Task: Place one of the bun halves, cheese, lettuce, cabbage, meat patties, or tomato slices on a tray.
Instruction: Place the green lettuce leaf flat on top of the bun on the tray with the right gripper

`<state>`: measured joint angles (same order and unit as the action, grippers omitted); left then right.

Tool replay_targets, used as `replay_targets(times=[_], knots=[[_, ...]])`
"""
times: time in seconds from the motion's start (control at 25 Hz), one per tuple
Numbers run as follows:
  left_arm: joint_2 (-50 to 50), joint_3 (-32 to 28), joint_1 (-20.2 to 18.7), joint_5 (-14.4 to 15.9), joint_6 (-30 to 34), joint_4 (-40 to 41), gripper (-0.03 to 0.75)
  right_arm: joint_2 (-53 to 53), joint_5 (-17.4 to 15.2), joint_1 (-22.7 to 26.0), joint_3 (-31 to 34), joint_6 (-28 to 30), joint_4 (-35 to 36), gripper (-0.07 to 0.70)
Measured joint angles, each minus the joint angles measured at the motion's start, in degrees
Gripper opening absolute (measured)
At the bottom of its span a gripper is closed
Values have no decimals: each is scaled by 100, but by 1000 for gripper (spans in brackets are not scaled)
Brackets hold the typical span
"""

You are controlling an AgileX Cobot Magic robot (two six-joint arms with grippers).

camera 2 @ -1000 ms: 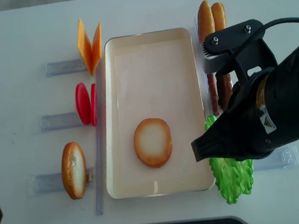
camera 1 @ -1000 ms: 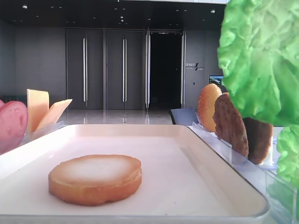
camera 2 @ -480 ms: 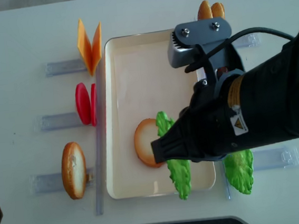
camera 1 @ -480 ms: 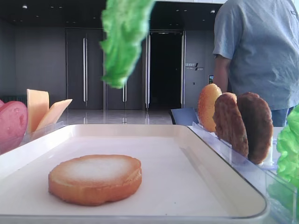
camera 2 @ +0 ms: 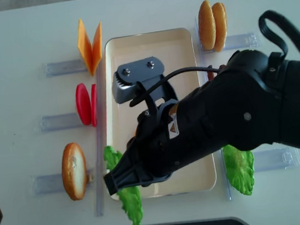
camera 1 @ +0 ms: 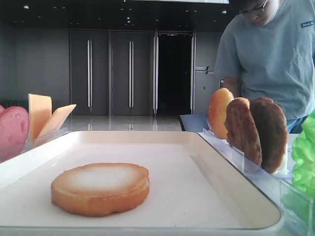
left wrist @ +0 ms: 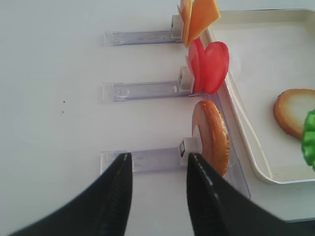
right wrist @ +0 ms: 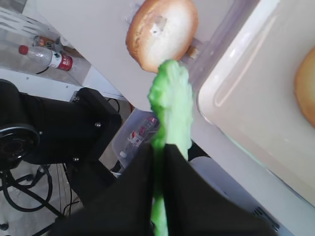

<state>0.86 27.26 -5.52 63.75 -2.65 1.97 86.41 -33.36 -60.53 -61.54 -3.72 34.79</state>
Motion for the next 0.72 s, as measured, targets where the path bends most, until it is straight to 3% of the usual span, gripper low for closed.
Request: replay_targets(times=[0.2, 0.72], knots=[[0, 0, 0, 0, 0, 0, 286, 335, 216, 90, 0, 923, 501, 27], [0, 0, 0, 0, 0, 0, 286, 620, 554, 755, 0, 1903, 723, 27]])
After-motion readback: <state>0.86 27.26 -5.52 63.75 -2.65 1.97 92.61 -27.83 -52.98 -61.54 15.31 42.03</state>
